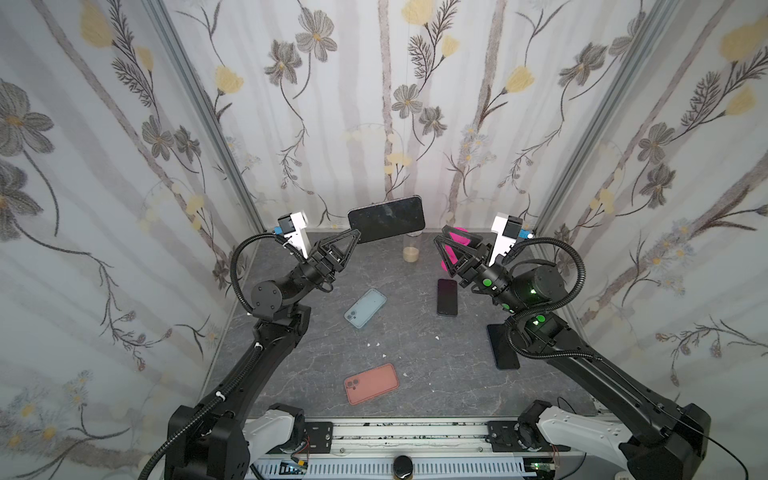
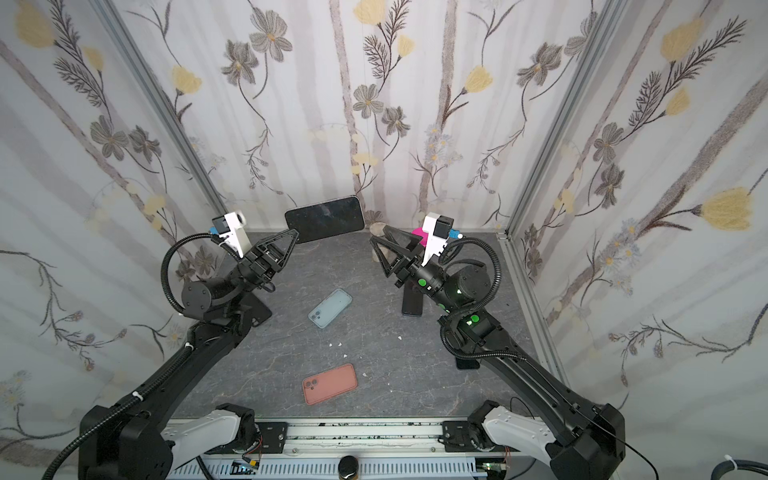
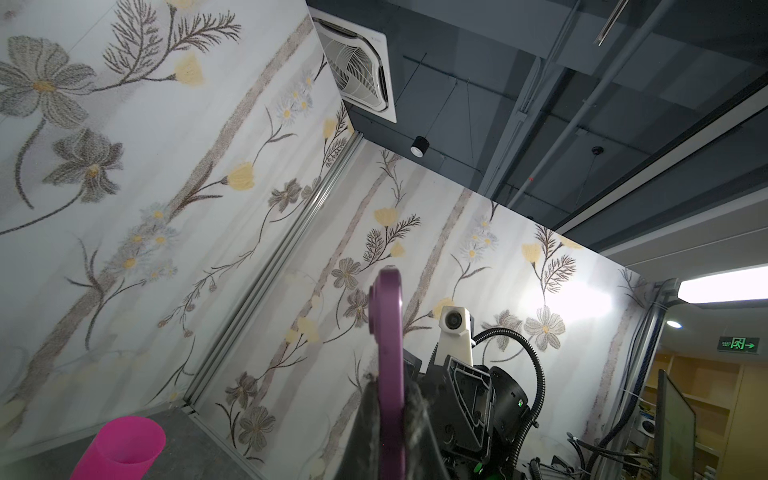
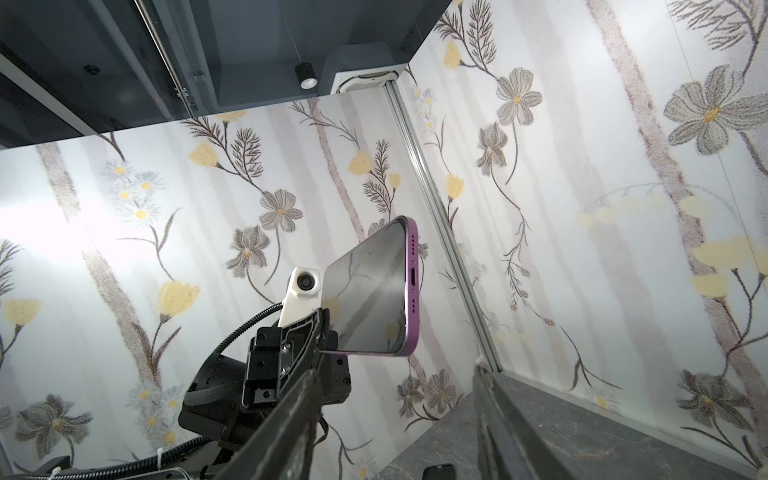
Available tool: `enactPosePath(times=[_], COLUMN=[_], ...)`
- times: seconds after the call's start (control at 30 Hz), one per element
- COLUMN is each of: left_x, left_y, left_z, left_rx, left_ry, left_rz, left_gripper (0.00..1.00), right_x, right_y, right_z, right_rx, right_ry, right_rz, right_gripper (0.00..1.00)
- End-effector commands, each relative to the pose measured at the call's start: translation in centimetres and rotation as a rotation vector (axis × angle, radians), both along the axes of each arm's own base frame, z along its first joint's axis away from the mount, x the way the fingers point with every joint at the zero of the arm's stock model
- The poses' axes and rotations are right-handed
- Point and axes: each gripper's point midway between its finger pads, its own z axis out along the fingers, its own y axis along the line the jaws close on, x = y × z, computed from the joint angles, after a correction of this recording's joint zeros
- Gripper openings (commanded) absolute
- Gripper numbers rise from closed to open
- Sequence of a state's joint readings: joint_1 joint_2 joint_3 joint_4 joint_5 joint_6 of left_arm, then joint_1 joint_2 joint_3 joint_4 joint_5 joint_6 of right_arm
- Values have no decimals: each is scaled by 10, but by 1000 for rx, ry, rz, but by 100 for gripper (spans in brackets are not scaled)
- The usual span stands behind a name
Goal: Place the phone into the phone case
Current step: 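Raise the phone upright between both grippers, holding it by its ends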
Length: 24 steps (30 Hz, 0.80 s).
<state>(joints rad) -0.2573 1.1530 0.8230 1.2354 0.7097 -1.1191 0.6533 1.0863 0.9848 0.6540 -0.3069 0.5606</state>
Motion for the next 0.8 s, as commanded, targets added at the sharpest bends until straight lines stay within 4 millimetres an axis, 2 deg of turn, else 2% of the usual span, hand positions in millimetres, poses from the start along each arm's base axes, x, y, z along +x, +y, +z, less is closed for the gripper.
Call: enactPosePath(times=[0.0,0.13,0.2,0.3,0.43,0.5,0.57,0.77], left_x=[-14,-6,-6,-11,-15,-16,-19,-36], left_y=[5,6,8,10,9,9,9,9], left_z=[16,2,-3,-5,-6,-6,-6,1], left_rx=[-41,-30,-33,-20,18,17,9,18], left_ry=[-99,-69,-54,-69,-83,-86,-89,-145], left_rz=[-11,2,0,11,27,24,11,-19], left_gripper=[0,0,0,0,0,0,0,0], right_x=[-6,-1,3,8,7,5,1,-3], right_y=[-7,-7,-8,-8,1,9,14,22], right_z=[19,20,17,15,20,21,21,19], right_rx=[44,16,5,-15,-66,-102,-124,-143], right_ry=[-47,-43,-32,-20,-50,-72,-98,-124], right_rz=[-11,-43,-67,-89,-63,-34,-8,43], right_gripper=[58,58,54,48,35,37,47,46])
